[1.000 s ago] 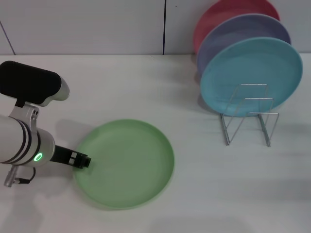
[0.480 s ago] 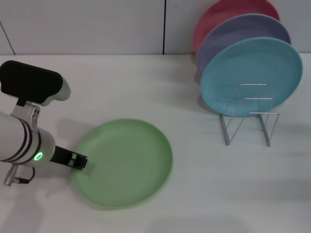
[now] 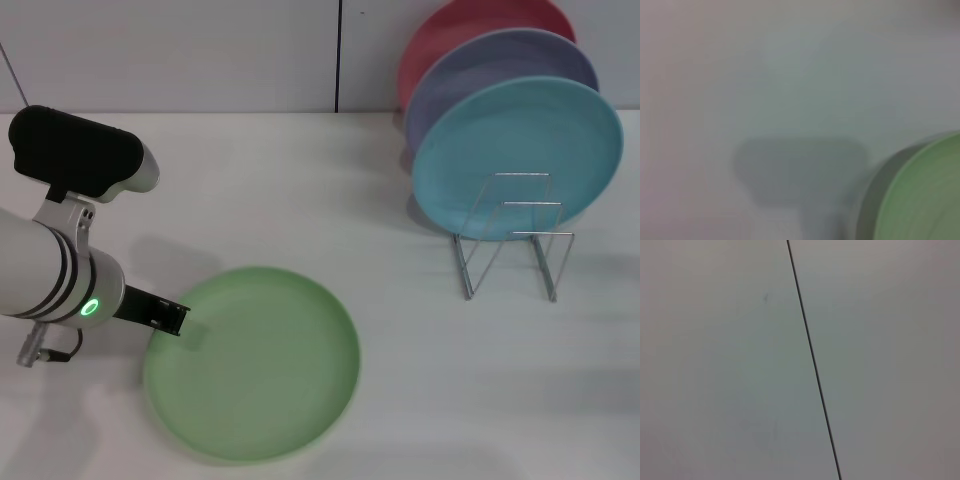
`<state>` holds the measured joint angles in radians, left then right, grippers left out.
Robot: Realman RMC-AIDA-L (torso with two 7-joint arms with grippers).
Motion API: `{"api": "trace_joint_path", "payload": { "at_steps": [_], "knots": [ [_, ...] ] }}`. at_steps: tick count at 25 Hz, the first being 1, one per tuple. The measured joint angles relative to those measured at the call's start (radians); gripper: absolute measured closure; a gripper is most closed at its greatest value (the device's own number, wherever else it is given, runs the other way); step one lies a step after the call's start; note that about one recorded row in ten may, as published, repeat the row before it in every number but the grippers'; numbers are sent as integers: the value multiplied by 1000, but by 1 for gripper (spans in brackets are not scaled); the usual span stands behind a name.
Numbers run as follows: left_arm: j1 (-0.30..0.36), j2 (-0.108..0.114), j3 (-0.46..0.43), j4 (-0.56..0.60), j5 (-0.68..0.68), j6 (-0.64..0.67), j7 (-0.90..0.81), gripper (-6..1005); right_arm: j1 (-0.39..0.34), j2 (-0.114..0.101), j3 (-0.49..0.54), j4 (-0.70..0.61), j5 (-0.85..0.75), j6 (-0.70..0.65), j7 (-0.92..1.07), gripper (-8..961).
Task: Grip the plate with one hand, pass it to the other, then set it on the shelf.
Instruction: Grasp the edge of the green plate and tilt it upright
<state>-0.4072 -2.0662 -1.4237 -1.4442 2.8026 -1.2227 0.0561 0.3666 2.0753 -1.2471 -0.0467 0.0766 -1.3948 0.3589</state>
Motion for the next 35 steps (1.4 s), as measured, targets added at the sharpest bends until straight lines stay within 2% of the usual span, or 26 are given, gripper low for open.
{"api": "trace_joint_path", "payload": {
  "at_steps": [1, 6, 23, 30, 35],
  "knots": [
    [-2, 0, 1, -4, 0, -2, 4, 911, 0, 0, 0, 0, 0, -1, 0, 129],
    [-5, 0, 4, -10, 0, -6, 9, 978, -2, 0, 0, -1, -4, -7, 0, 129],
    [-2, 1, 4, -40, 12, 0, 11, 979, 0, 0, 0, -4, -27, 1, 3, 129],
    [-3, 2, -1, -66, 14, -2, 14, 979, -10, 3, -3, -57, -83, -25, 0, 130],
    [-7, 1, -1, -77, 14, -3, 17, 979, -7, 2, -3, -143, -202, -43, 0, 130]
  ]
}}
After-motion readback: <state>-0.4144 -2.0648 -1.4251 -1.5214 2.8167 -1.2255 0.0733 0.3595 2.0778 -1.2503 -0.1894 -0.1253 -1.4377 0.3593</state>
